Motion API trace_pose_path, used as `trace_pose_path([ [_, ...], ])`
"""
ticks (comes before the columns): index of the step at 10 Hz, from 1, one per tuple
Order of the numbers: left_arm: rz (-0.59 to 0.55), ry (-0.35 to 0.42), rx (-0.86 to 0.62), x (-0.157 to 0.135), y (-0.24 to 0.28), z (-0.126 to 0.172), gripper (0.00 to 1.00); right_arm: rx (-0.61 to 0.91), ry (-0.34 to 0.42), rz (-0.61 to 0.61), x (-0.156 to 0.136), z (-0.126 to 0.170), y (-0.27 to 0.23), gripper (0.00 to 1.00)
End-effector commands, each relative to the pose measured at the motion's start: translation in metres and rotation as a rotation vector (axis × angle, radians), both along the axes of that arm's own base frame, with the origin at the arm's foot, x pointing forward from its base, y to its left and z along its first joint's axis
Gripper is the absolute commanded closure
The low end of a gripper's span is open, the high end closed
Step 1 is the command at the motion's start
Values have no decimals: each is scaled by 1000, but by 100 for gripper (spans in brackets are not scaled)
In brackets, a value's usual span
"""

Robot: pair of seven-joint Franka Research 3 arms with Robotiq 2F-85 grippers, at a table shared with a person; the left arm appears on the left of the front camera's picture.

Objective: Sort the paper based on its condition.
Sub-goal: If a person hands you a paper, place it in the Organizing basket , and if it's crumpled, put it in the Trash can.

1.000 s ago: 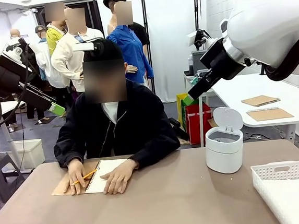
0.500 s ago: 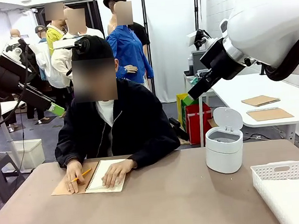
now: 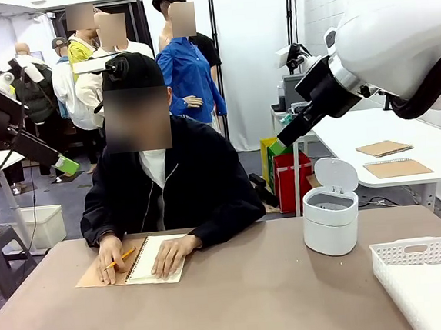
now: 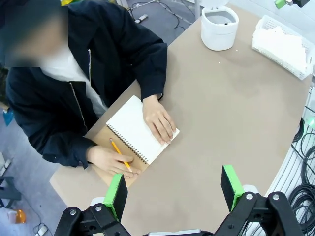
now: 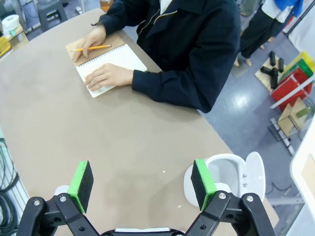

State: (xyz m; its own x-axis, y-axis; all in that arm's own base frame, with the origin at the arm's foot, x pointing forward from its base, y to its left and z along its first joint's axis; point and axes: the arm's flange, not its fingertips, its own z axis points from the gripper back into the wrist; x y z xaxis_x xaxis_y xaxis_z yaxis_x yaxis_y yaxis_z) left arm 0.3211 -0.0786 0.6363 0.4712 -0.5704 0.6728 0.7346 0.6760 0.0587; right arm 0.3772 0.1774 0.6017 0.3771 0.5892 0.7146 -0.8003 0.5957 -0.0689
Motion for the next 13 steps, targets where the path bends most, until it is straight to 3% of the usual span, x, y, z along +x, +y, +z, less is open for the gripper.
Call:
trace_pose_path([
  [1,6,-23,27,-5,3,-4,0,-1,4,3,1,0,0,0],
  [2,-12,-65,38,-4,3,-3,0,-1,4,3,1,0,0,0],
  [3,2,-7,3,-2,2,1,0,-1,4,3,1,0,0,0],
  [8,2,-7,3,-2,2,1,0,-19,53,-88,-30,6,7,0],
  [13,2,-7,3,-2,2,1,0,-49,105,-65,-27,25,5,0],
])
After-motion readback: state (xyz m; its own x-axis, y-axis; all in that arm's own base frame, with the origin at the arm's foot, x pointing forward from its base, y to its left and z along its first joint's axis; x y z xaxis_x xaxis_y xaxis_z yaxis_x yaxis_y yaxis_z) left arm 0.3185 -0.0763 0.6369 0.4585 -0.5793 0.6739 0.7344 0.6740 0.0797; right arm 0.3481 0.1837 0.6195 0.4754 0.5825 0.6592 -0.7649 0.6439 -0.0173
